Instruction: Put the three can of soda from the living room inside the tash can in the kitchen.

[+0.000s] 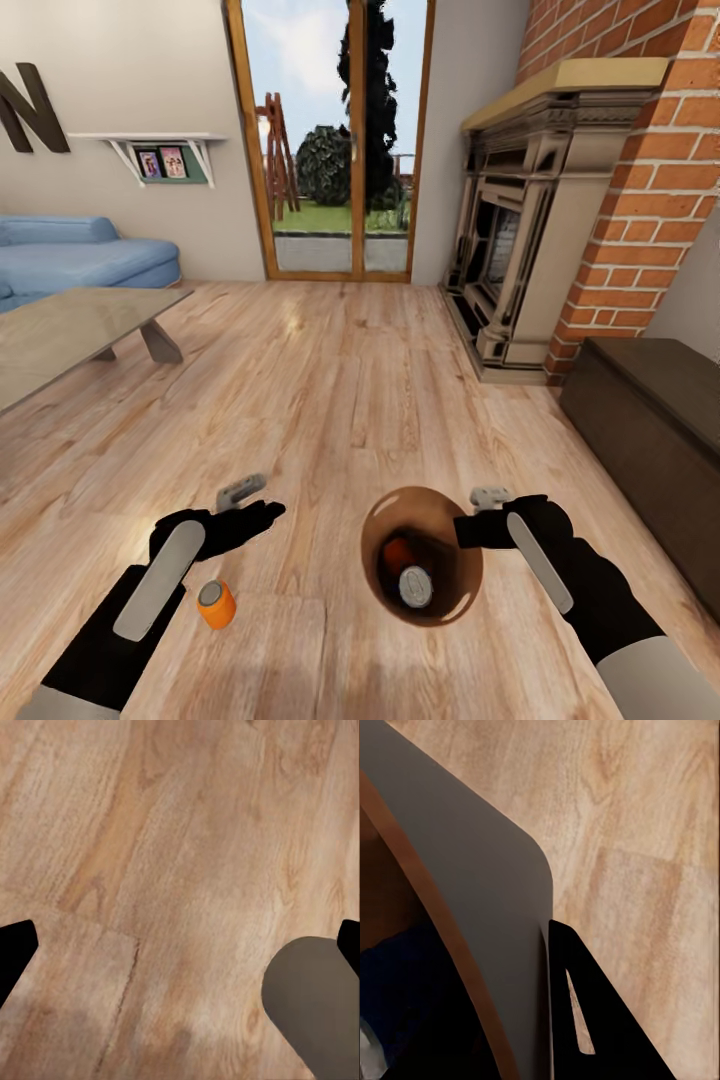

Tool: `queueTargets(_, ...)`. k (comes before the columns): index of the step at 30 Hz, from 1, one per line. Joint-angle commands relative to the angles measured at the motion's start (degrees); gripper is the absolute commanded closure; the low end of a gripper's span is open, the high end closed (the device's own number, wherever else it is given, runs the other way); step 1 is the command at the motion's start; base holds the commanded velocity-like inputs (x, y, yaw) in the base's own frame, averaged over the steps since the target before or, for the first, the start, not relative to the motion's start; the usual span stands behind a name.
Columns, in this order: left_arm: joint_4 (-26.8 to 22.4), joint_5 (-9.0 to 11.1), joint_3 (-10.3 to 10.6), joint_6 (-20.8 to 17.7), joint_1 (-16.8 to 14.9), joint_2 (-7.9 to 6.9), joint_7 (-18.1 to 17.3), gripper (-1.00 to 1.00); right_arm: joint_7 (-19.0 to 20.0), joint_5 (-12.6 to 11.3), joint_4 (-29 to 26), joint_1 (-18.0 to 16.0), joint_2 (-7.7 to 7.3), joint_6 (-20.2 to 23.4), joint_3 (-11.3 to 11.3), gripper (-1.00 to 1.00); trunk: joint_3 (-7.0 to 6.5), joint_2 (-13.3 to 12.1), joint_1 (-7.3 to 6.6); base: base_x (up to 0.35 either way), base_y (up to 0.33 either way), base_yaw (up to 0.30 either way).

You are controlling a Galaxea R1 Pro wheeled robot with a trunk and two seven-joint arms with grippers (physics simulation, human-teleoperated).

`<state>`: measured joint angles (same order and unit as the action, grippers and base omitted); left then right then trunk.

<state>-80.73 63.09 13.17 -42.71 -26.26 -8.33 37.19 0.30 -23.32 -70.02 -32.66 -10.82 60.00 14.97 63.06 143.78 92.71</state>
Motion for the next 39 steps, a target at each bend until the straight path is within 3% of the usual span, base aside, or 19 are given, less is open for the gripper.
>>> queueTargets(1,1.62,0.02,-0.27,1.10,0.15,-0.04,-0.01,-1.00,0.23,-1.46,-0.01,-0.02,0.01,0.00,0.01,1.00,-0.23,-0.01,-0.03,0.000,0.006,0.000)
queueTargets(2,7.07,0.03,-0.67,3.40,0.31,-0.11,-0.29,-1.00,0.27,-1.48,-0.20,-0.03,0.01,0.00,0.00,1.00,-0.45,-0.03,-0.05,0.000,0.001,0.000)
queueTargets(8,9.09,-0.05,-2.94,4.17,0.34,-0.21,-0.30,-1.00,0.31,-1.44,-2.32,-0.04,-0.06,0.00,0.21,1.00,-1.78,-0.11,-0.21,0.000,0.000,0.003)
queueTargets(19,13.81,-0.04,-2.95,4.28,0.14,0.10,-0.62,-1.00,0.29,-1.38,-2.42,-0.02,-0.17,0.00,-0.03,1.00,-4.22,-0.26,-0.49,0.000,0.000,0.226)
queueTargets(25,19.50,-0.06,-2.70,7.89,-0.38,0.31,-1.35,-1.00,0.25,-1.44,-1.86,-0.04,-0.09,0.00,-0.16,1.00,-4.22,-0.26,-0.49,0.000,0.000,0.294)
queueTargets(29,23.87,-0.27,-2.41,9.85,-0.48,0.28,-4.67,-1.00,0.23,-1.46,-1.22,-0.04,-0.04,0.00,-0.13,1.00,-4.22,-0.26,-0.49,0.068,0.000,0.297)
queueTargets(35,32.78,-4.81,-2.47,11.76,-0.66,0.60,-9.02,-1.00,0.29,-1.30,-0.09,-0.06,-0.22,0.00,0.47,1.00,-4.22,-0.26,-0.49,0.285,0.000,0.221)
queueTargets(39,36.85,-5.45,-2.32,11.86,-0.66,0.67,-9.30,-1.00,0.34,-1.40,-0.59,0.01,-0.32,0.00,0.56,1.00,-4.22,-0.26,-0.49,0.343,0.000,0.017)
